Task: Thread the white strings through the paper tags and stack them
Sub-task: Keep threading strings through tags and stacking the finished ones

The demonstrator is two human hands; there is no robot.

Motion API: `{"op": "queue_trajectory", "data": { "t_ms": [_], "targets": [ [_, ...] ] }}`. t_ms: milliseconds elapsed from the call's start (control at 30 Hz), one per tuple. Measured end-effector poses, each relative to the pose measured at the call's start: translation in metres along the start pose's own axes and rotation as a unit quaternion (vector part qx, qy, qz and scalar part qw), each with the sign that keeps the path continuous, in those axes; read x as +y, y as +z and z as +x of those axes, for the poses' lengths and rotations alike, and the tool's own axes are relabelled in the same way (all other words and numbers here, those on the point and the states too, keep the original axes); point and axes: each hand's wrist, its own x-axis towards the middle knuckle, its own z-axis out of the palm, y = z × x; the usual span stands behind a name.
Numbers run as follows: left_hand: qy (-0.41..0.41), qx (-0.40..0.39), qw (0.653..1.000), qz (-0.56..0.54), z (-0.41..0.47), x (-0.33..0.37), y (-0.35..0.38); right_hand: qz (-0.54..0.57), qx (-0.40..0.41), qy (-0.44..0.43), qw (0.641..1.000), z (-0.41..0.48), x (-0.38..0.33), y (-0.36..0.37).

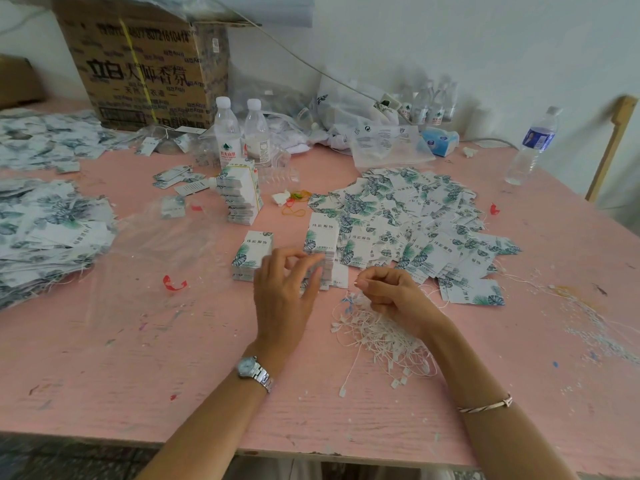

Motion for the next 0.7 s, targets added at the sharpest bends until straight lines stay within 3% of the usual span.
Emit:
{"op": "queue_trajectory", "data": {
  "t_ms": [100, 367, 700],
  "targets": [
    [-0.001, -0.035, 0.996, 0.087, 0.011, -0.008, 0.000, 0.015, -0.001, 0.000, 1.000, 0.002, 0.002, -0.002],
    [0.035, -0.089, 0.990, 0.100, 0.034, -0.007, 0.015, 0.020, -0.010, -0.001, 1.000, 0.004, 0.006, -0.006],
    [0.131, -0.038, 0.985, 0.106, 0.027, -0.018, 0.015, 0.037, 0.017, -0.018, 0.999, 0.003, 0.002, -0.002]
  ]
}}
